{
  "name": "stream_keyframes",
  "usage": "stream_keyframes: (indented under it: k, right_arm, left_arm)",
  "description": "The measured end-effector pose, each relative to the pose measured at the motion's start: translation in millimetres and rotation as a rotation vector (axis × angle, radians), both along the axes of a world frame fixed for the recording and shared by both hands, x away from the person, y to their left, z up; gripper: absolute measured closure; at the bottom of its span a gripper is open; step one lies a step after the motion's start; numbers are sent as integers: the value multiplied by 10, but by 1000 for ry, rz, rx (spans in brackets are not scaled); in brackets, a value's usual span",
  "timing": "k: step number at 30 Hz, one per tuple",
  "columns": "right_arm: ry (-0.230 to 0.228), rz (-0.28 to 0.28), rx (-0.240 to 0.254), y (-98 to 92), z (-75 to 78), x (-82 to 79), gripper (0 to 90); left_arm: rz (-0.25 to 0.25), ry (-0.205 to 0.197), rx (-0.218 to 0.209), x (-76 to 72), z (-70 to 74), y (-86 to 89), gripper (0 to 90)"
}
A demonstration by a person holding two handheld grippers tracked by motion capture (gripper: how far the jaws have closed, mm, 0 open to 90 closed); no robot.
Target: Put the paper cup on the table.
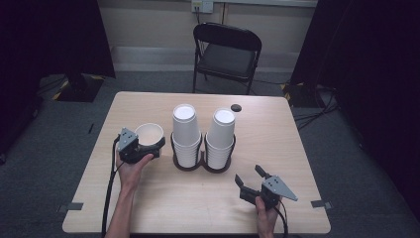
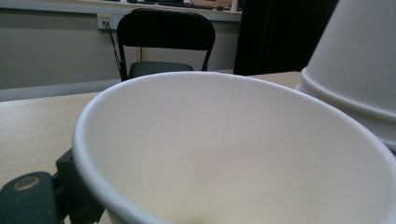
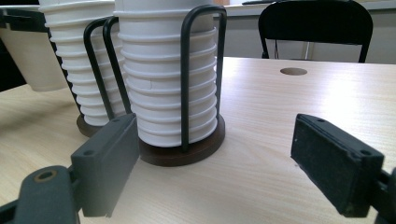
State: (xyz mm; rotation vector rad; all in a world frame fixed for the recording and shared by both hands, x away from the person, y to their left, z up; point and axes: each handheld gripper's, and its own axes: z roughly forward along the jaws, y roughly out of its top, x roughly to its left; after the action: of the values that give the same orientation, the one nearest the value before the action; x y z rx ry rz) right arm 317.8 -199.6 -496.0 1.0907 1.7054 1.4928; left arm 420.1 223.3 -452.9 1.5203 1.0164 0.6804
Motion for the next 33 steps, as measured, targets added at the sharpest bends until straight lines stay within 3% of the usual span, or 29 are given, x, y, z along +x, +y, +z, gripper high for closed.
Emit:
stream_keyframes:
  k: [9,19,33]
  right_arm:
    - [-15,-1,-32,31,1,-17,147]
    - [-13,4,-29,26,2,-15,148]
    - [-12,3,-27,23,2,-12,148]
  left_arm:
    - [-15,32,13,73,-122,-73,79]
    - [-15,46,46,101,-178,-78,76]
    - [-12,99,62,136,-261,-65,75]
